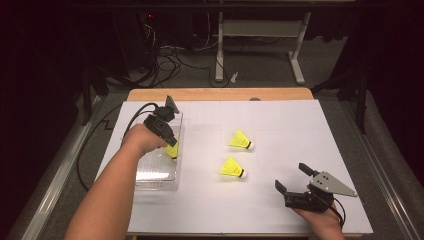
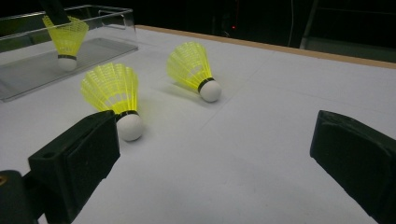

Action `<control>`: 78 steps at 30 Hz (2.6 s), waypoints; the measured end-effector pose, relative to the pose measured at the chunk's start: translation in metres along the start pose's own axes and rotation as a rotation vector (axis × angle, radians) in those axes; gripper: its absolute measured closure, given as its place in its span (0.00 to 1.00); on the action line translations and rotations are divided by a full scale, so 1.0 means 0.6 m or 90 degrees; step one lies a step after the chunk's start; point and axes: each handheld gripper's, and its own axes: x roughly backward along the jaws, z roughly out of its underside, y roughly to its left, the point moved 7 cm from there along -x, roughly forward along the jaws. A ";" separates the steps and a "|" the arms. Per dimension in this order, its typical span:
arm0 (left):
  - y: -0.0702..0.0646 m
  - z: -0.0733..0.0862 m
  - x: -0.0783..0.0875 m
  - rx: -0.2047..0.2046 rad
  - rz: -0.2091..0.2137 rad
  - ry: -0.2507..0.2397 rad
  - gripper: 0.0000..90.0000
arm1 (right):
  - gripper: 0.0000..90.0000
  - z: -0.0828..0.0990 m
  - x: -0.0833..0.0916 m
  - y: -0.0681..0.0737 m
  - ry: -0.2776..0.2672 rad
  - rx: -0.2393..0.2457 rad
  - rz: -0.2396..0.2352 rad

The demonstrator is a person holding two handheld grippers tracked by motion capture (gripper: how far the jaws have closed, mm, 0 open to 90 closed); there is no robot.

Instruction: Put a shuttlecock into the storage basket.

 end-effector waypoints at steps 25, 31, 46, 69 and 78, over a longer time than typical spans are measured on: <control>0.022 -0.005 0.011 0.035 -0.025 -0.033 0.63 | 0.03 0.002 -0.001 0.000 0.004 0.000 0.000; 0.025 -0.002 0.014 0.038 -0.039 -0.033 0.53 | 0.03 0.001 -0.001 0.000 0.002 0.001 0.000; 0.028 0.014 0.026 0.036 -0.059 -0.019 0.33 | 0.03 0.001 -0.002 0.001 0.003 0.004 0.001; 0.015 0.068 0.014 0.002 -0.044 0.032 0.17 | 0.03 0.003 -0.004 0.006 0.011 0.012 0.001; 0.016 0.088 0.007 -0.002 -0.047 0.042 0.12 | 0.03 0.004 -0.005 0.007 0.013 0.013 0.002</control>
